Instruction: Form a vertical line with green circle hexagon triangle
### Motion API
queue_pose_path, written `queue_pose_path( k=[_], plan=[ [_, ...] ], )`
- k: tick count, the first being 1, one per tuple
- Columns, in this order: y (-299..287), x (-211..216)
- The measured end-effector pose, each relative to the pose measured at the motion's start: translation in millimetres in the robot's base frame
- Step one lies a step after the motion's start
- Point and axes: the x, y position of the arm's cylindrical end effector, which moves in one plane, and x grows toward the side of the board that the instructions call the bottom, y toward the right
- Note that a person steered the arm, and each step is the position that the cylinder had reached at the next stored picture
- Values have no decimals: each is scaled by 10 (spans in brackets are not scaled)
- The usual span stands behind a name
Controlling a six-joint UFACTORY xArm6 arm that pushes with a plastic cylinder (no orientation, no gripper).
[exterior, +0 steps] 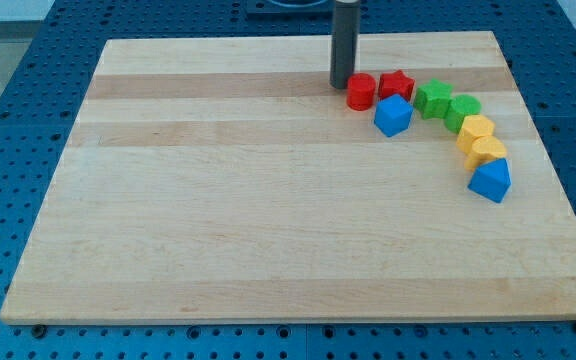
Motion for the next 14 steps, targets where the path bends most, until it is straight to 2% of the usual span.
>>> queue_pose_path(
  k=[2, 3, 4, 5, 6, 7, 10, 12, 13, 14],
  plan=[
    [23, 29],
    [-31, -148],
    [340, -681],
    [1418, -1000],
    [2583, -912],
    [2783, -653],
    [1965, 435],
    [1336, 608],
    [1567, 586],
    [2077, 668]
  ],
)
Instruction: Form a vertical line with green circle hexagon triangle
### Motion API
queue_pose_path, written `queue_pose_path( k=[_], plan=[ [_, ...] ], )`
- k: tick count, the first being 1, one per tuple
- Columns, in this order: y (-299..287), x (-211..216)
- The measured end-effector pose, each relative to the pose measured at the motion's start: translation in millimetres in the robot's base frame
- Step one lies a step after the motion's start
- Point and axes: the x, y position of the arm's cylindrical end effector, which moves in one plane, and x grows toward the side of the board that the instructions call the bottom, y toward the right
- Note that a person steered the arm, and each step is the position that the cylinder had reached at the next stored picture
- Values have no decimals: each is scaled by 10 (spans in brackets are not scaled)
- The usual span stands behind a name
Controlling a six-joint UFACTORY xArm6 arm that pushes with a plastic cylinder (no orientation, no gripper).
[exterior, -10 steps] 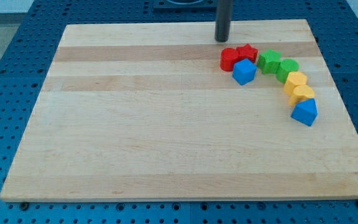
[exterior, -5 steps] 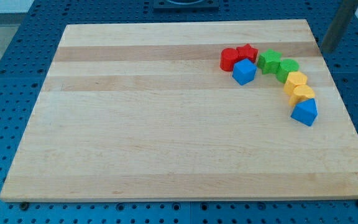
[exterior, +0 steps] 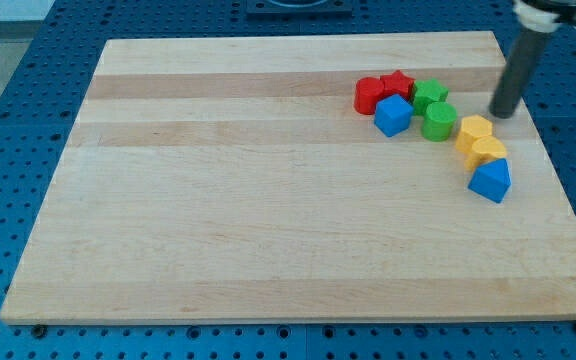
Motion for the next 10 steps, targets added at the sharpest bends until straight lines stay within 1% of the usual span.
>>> queue_pose_path(
  k=[1, 2, 3, 5, 6, 7, 8, 9, 10],
  plan=[
    [-206, 278],
    [-751, 369],
    [-873, 459],
    [195, 420],
    [592, 436],
    [583, 733],
    [-173, 969],
    [-986, 1034],
    [-997, 1073]
  ],
)
